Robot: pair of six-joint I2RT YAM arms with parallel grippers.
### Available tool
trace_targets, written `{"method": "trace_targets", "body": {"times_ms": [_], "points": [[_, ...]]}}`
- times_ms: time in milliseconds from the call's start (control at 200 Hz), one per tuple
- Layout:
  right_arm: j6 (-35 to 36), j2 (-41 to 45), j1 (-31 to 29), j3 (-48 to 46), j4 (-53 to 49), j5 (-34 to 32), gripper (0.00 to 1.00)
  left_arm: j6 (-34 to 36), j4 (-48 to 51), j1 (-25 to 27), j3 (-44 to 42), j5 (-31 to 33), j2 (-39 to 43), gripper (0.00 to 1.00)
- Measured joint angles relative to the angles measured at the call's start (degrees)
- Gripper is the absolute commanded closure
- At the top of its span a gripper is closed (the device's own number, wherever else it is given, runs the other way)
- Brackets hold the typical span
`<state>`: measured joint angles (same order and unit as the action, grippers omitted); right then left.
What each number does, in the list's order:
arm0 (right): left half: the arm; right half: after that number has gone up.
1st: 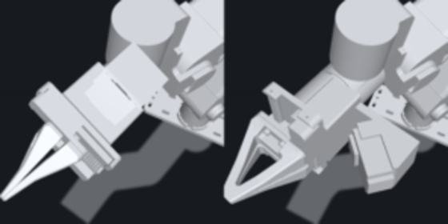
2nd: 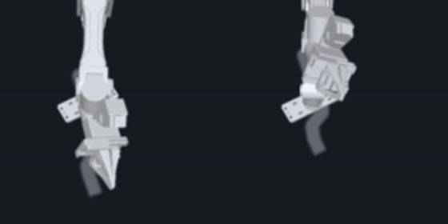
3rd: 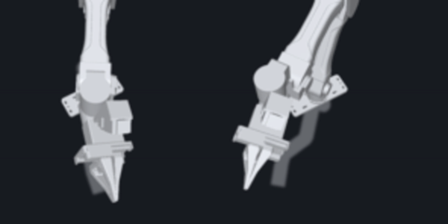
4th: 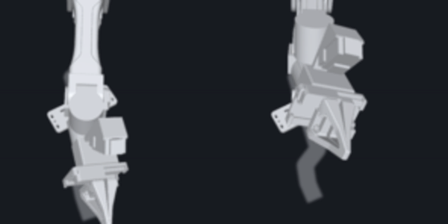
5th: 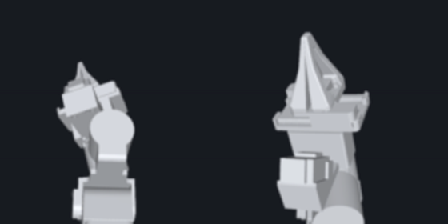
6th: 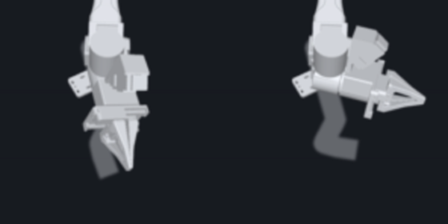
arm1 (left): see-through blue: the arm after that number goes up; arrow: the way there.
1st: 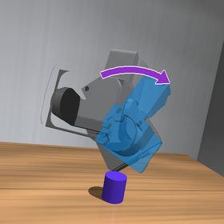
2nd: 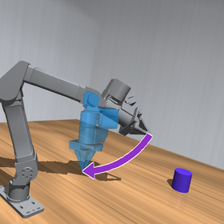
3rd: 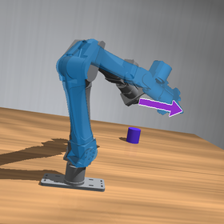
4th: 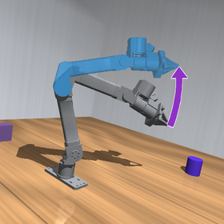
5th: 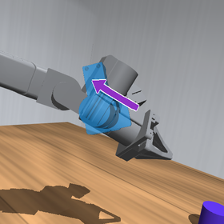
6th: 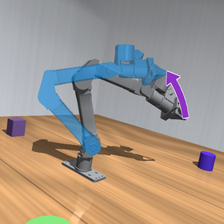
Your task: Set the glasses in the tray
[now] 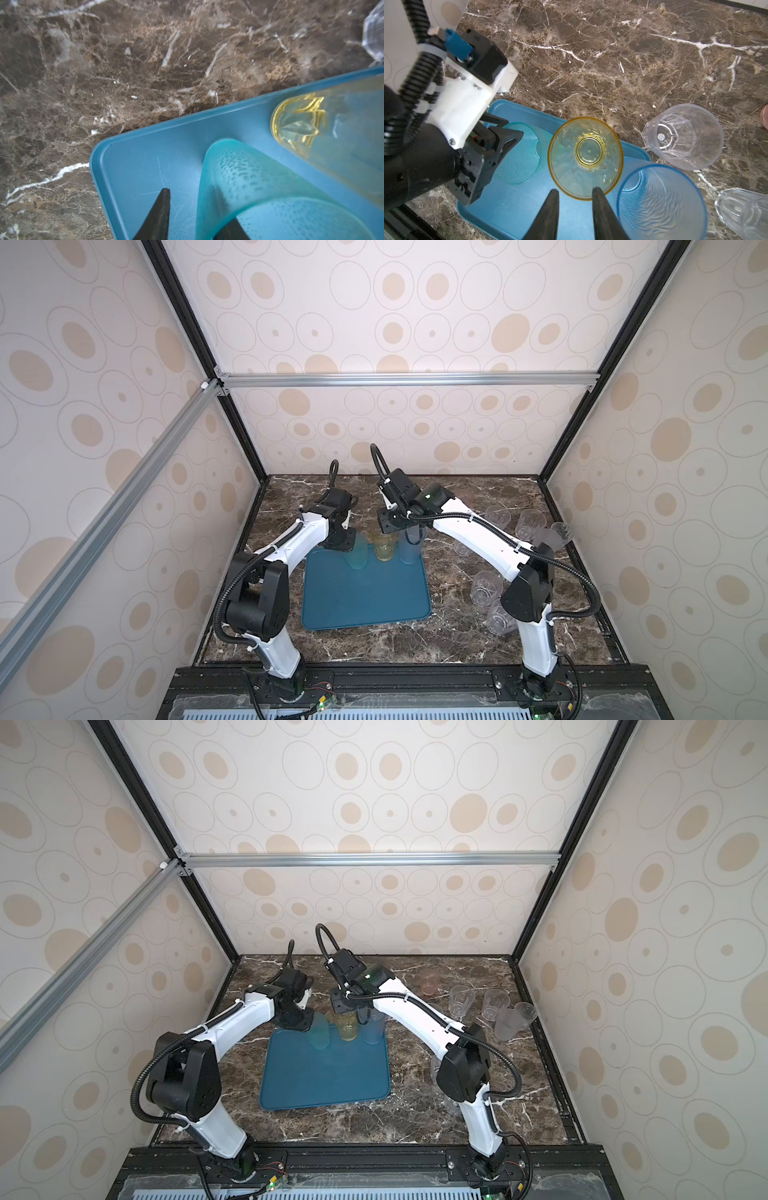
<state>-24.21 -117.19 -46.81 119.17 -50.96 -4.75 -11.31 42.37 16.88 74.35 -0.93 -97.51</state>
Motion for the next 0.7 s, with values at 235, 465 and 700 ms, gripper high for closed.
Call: {"method": "trace_targets", "body": {"times_ms": [235,465,700], "points": [[-0.02,0.11,0.02,-0.46,0.0,0.0,0.7,-0.44,-1.44,0.44,0.22,-1.01,0.02,0.68],[-0.04,0.37,0.13,-1.03,0.02,0.0,0.7,-0.87,-2.86,0.55,0.22,-1.51,0.0,0.73],[-0.22,0.94,0.33,-1.25,0.04,-0.02,0.7,-1.03,-4.09,0.59,0.22,-1.33,-0.28,0.83]]}}
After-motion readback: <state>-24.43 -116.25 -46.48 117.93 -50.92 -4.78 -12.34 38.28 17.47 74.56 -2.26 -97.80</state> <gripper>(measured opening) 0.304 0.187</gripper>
